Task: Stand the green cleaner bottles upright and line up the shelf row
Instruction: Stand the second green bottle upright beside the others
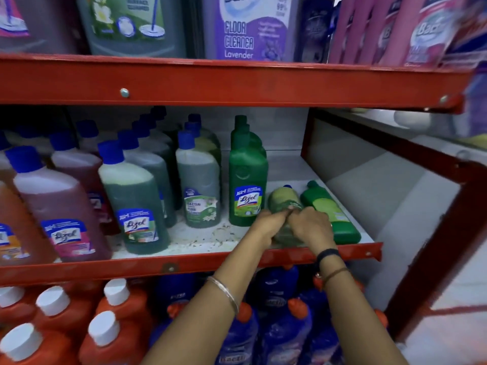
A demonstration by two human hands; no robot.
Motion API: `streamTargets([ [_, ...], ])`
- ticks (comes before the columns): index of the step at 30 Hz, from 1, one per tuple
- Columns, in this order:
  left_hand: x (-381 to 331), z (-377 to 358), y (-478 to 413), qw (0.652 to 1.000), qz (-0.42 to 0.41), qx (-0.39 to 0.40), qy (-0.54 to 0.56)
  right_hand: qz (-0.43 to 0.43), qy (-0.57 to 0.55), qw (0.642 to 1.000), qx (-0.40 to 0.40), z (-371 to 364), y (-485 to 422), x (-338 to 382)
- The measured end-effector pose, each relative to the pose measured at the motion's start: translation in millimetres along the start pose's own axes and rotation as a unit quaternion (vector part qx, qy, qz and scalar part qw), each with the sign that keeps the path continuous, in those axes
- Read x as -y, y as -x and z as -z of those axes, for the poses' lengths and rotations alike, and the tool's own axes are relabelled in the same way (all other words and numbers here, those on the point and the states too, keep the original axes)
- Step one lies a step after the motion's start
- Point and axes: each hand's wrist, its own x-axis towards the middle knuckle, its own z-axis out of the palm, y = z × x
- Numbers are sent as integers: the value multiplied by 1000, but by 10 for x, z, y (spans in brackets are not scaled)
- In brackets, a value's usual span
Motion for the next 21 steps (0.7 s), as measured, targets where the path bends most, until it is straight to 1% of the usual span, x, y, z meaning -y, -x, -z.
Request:
streamTargets([
  [1, -55, 1, -3, 999, 14, 17, 46, 5, -24, 1000, -8, 51, -24, -2],
  [3, -107, -3, -30, 995, 15, 38, 88, 5, -95, 995, -5, 152, -74, -42],
  [5, -116, 8, 44, 997, -6, 29, 72, -7, -194, 981, 22, 230, -77, -95],
  [7, -72, 47, 132, 998, -29, 29, 39, -16, -284, 958, 37, 264, -38, -156],
  [11, 52, 238, 295, 995, -69, 70, 9, 15, -391, 915, 93, 305, 145, -211],
  [14, 169, 453, 462, 991, -102, 90, 7, 54, -406, 904, 123, 256, 281, -169],
  [16, 225, 588, 564, 987, -133, 88, 4, 99, -416, 893, 140, 236, 363, -104],
  [18, 269, 782, 627, 984, -163, 66, -2, 150, -419, 882, 153, 184, 461, 36],
  [19, 285, 868, 641, 982, -182, 47, -7, 175, -410, 883, 149, 153, 492, 113],
  [21, 326, 1065, 667, 972, -230, -20, -50, 226, -372, 890, 138, 38, 544, 312],
])
